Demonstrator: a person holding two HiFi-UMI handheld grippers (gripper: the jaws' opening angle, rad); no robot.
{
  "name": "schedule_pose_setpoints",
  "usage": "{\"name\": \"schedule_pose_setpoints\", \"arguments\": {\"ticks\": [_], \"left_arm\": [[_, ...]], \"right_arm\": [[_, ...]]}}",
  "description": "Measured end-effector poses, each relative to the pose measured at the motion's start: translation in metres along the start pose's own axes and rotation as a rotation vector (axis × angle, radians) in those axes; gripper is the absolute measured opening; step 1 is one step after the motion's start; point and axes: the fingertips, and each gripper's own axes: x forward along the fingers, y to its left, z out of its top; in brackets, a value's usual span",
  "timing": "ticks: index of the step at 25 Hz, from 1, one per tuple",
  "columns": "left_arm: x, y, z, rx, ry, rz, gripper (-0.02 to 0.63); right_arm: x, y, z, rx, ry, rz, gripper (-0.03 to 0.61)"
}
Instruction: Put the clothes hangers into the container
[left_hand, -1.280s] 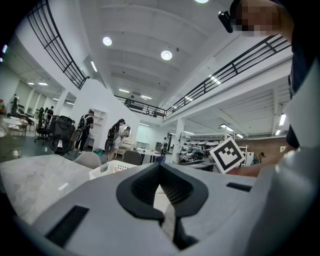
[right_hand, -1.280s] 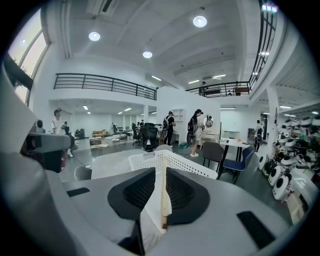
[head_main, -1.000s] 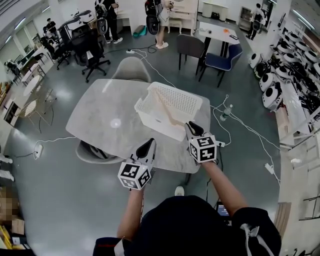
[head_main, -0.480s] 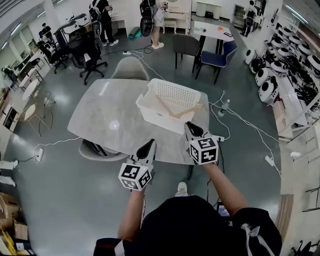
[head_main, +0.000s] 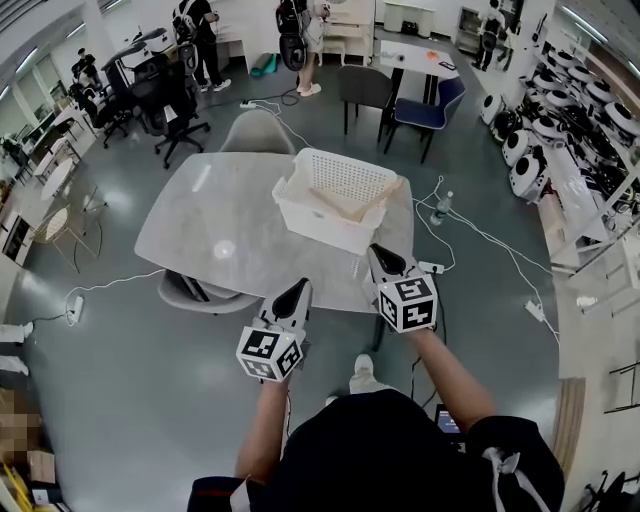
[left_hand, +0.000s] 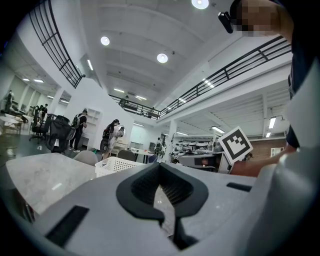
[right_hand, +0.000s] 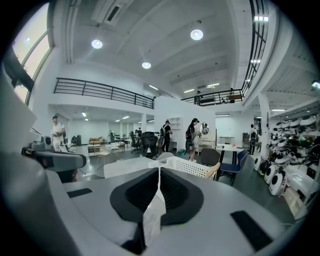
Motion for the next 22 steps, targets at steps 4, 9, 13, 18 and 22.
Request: {"name": "schedule_pose_setpoints", "arguments": {"ticks": [4,9,13,18,22], "left_arm": [[-0.011,-0.01,-0.005,-0.007,-0.002,-0.011,0.005],[-0.026,-0.022,-0.011,-0.011,0.001,-0.024,0.005],[-0.034,-0.03,-0.008,-0.005,-0.006,-0.029,0.005],[-0.039,-0.038,-0.003,0.005,-0.017,-0.035,0.005],[-0.038,-0.044,0.003,0.023,-0.028,-0.035,0.005]], "right_arm": [[-0.017,0.012,-0.002,-0.001,-0.016,0.009,0.026],[-0.037,0.024,-0.003,0.015,-0.04,0.009,0.023],[-0.051,0.031,0.001,0.015,-0.06,0.01,0.021],[-0.064,0.036,0.004,0.015,-0.078,0.015,0.021],[-0.07,0.035,0.012,0.014,-0.106,0.025,0.021]]}}
